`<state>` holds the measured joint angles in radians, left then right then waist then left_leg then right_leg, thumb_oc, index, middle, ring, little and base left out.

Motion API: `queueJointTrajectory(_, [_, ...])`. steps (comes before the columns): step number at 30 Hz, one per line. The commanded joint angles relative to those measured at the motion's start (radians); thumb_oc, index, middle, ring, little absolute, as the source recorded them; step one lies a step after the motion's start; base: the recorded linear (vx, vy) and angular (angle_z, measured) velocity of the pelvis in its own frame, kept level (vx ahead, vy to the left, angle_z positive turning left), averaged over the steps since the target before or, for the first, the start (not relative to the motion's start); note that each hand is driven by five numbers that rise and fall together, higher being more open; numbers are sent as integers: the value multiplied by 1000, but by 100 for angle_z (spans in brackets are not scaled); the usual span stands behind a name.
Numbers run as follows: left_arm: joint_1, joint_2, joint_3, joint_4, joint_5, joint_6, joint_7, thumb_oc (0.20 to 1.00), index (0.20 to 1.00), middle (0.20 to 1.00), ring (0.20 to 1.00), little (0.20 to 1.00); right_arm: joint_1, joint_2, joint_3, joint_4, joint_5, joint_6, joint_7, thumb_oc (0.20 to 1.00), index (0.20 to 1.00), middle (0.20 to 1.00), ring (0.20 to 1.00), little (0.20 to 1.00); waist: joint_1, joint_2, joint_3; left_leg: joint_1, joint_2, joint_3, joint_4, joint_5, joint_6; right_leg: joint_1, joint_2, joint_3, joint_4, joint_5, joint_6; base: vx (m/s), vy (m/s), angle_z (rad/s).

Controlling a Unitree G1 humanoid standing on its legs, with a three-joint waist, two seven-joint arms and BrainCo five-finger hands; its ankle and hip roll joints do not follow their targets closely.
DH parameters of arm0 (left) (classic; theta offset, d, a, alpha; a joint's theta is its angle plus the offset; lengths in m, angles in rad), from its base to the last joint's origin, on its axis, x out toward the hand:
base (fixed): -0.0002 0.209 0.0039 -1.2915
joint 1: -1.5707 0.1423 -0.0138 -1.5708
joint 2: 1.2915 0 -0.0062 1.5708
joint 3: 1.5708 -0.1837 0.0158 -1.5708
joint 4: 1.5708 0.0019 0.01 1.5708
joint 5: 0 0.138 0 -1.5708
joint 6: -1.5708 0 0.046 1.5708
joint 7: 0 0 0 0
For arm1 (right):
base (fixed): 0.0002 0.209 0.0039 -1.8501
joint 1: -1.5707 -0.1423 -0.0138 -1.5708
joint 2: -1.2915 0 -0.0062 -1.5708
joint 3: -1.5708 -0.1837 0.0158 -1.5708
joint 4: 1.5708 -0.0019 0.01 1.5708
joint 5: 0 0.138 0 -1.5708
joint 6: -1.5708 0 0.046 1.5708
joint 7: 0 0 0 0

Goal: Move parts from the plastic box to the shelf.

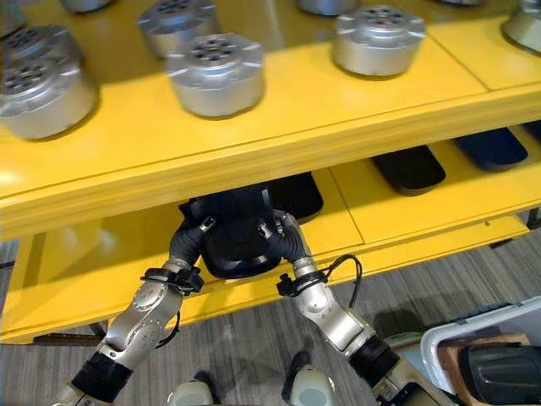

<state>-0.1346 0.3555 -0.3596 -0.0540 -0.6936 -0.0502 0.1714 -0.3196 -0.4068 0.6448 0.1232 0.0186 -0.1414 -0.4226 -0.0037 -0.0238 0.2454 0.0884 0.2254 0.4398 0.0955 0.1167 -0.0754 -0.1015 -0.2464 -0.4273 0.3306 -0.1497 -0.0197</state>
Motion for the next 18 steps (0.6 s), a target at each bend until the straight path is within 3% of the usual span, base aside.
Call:
queueJointTrajectory(1, [13, 0, -25, -109, -61, -72, -129, 200, 200, 200, 200, 200, -108, 48, 17, -36, 74, -71, 71, 200, 200, 200, 200, 200, 15, 20, -79, 16, 162, 41, 61, -10, -75, 117, 77, -76, -107, -38, 42, -53, 473, 26])
queueJointTrajectory(5, [-15, -12, -53, -71, -52, -74, -120, 200, 200, 200, 200, 200, -119, 61, 27, 24, 77, -86, 73, 200, 200, 200, 200, 200, 13, 37, -71, -4, 130, 48, 63, -31, -66, 146, 68, -67, -99, -40, 52, -2, 447, 32])
queueJointTrajectory(8, [-25, -12, -56, -43, -47, -53, -110, 200, 200, 200, 200, 200, -117, 94, 14, 98, 86, -111, 82, 200, 200, 200, 200, 200, 21, 46, -66, 6, 35, 25, 42, -142, -8, 163, 20, -38, -90, -3, 105, 66, 497, 16])
queueJointTrajectory(9, [-25, -10, -55, -42, -49, -48, -114, 200, 200, 200, 200, 200, -113, 97, 10, 97, 86, -108, 83, 200, 200, 200, 200, 200, 23, 49, -66, 10, 21, 18, 34, -148, -1, 162, 11, -35, -88, 4, 116, 31, 460, 9])
queueJointTrajectory(10, [-30, -4, -47, -44, -60, -27, -138, 200, 200, 200, 200, 200, -102, 117, -1, 102, 76, -97, 83, 200, 200, 200, 200, 200, 35, 58, -65, 18, -25, 2, -4, -142, 32, 154, -20, -34, -91, 50, 145, 16, 361, 10])
queueJointTrajectory(12, [-33, -2, -44, -46, -60, -17, -144, 200, 200, 200, 200, 200, -98, 125, -4, 107, 74, -86, 78, 200, 200, 200, 200, 200, 41, 62, -66, 23, -44, -9, -21, -144, 42, 149, -37, -32, -93, 68, 158, 25, 278, 12])
queueJointTrajectory(15, [-41, -4, -50, -40, -59, 8, -164, 200, 200, 200, 200, 200, -90, 166, -8, 127, 73, -57, 51, 200, 200, 200, 200, 200, 61, 63, -64, 36, -103, -23, -75, -148, 70, 133, -89, -38, -113, 146, 183, 36, 245, 3])
queueJointTrajectory(18, [-41, -9, -52, -45, -43, 20, -163, 200, 200, 200, 200, 200, -99, 178, -2, 126, 69, -39, 35, 200, 200, 200, 200, 200, 75, 67, -62, 41, -109, -13, -101, -140, 74, 110, -102, -52, -95, 156, 186, 23, 112, -1])
